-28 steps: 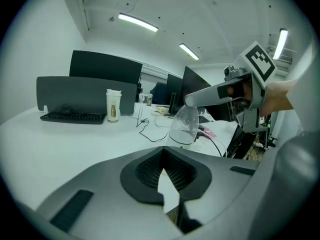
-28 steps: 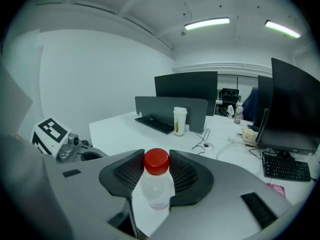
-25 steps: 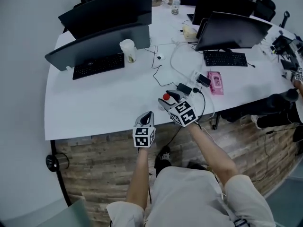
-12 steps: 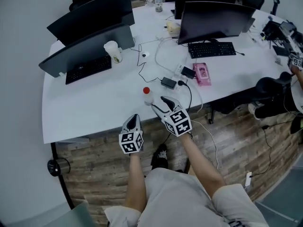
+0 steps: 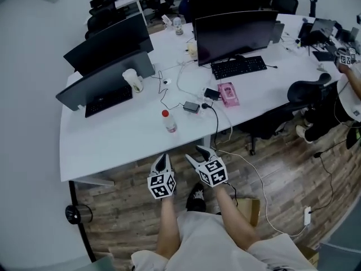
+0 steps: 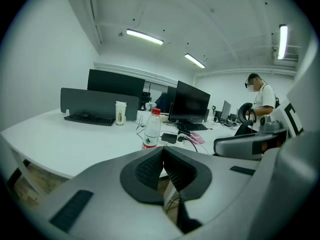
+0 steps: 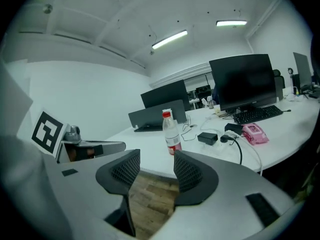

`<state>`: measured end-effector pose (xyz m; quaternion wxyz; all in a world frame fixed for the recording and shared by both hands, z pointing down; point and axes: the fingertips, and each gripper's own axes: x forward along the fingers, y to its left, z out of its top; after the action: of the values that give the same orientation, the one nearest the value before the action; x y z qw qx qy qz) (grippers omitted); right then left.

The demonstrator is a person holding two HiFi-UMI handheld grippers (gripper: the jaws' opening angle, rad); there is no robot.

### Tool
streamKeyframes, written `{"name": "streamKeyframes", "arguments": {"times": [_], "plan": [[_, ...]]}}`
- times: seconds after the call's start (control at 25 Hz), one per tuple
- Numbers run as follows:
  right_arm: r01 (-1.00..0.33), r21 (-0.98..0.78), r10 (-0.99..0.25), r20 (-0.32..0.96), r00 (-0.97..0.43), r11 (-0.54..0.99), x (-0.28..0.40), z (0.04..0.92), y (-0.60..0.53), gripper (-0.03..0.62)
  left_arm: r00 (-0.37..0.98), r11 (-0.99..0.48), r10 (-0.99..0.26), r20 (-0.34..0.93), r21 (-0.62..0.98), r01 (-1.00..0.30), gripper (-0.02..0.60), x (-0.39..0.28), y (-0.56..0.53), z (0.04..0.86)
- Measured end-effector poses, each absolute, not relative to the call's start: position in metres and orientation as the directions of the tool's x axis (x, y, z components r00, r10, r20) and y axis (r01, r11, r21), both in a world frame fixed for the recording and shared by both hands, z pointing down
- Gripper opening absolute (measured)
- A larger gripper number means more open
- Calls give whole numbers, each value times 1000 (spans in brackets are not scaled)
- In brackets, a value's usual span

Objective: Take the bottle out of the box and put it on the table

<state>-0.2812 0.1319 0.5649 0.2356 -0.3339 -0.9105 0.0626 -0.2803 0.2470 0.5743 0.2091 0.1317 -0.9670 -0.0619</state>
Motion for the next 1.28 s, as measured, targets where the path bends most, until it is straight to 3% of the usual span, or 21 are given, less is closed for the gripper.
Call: {"name": "streamKeyframes", "arguments": {"times": [0.52,0.96,1.28], "plan": [[547,-239,597,329,-732,802,-238,539,125,187,-886,957,-291,360,103,-272,15,-229,234,545],[562,-153,576,356,-736,813,-214,533,131,57,-894,949,-313,321,131,-286,15,-230,228,548],[584,-194,613,340,-713,788,-211,532,137,40,-891,949,-314,327,117,-292,15,-225,230,549]]}}
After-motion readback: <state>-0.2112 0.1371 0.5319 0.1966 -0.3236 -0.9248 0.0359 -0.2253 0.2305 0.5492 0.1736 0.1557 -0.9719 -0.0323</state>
